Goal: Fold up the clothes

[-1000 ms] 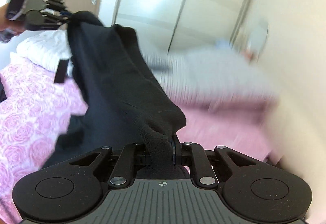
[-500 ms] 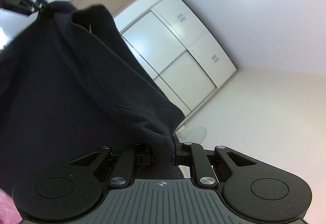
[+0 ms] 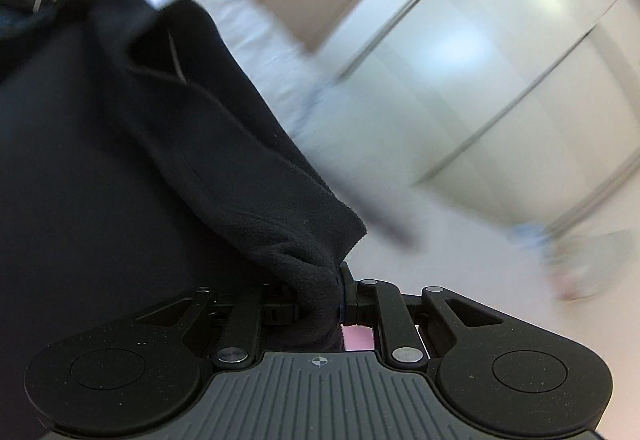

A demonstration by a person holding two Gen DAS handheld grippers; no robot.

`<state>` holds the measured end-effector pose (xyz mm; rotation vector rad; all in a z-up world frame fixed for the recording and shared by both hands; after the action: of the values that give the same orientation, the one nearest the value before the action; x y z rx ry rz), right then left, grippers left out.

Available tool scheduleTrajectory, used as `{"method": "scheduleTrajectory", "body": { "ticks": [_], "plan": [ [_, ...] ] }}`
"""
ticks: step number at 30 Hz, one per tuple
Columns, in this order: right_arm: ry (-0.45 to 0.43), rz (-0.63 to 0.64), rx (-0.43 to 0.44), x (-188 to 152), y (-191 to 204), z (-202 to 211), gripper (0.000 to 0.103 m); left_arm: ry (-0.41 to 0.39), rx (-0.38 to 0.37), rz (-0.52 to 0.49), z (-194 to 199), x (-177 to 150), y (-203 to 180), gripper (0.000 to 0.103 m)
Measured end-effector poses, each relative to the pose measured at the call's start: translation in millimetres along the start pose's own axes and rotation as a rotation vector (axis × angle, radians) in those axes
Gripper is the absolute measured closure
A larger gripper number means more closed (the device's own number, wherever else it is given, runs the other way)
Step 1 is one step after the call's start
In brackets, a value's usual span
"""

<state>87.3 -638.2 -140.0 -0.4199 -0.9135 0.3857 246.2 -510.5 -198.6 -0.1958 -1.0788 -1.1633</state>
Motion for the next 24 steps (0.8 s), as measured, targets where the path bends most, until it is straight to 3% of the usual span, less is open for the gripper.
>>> {"method": "scheduleTrajectory", "body": {
  "ticks": [1, 2, 5, 8, 11, 16, 21, 24],
  "plan": [
    [0.028, -0.055, 0.034, -14.8, 10.6, -37.2, 0.045, 0.063, 0.02, 0.012, -29.5, -23.4, -8.1, 0.077],
    [0.041, -0.121, 0.062, -27.4, 19.7, -61.8, 0.033, 0.102, 0.036, 0.014, -45.7, -39.8, -15.5, 0.077],
    [0.064, -0.366, 0.117, -70.0, 27.9, -80.6, 0.033, 0.17, 0.03, 0.073, -49.5, -67.0, -23.4, 0.076],
    [0.141, -0.551, 0.146, -126.6, 3.2, -73.5, 0.033, 0.212, -0.007, 0.08, -23.7, -91.4, -58.6, 0.072],
    [0.232, -0.614, 0.147, -181.9, -5.3, -24.5, 0.033, 0.257, -0.031, 0.099, -3.3, -115.3, -78.2, 0.07],
    [0.367, -0.822, 0.174, -246.1, 32.8, 29.6, 0.033, 0.309, -0.111, 0.055, 11.3, -137.3, -110.4, 0.066],
    [0.502, -1.039, 0.204, -305.7, 74.8, 81.0, 0.033, 0.255, -0.258, 0.035, 29.7, -130.4, -149.9, 0.066],
    [0.522, -1.116, 0.163, -303.7, 86.2, 97.4, 0.033, 0.178, -0.383, -0.031, 51.7, -118.4, -187.8, 0.066]
  ]
}}
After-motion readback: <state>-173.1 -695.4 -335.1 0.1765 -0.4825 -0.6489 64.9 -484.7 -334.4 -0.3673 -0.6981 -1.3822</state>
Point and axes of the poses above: each gripper's, at about its wrist camera, not at the fingertips, and z roughly against the way its jaws point, y to its left, x to its top, the point moved 8 cm from there along -z, roughly the way its jaws point, and after that the axes turned 10 degrees about -y, right-handed, at the moved point
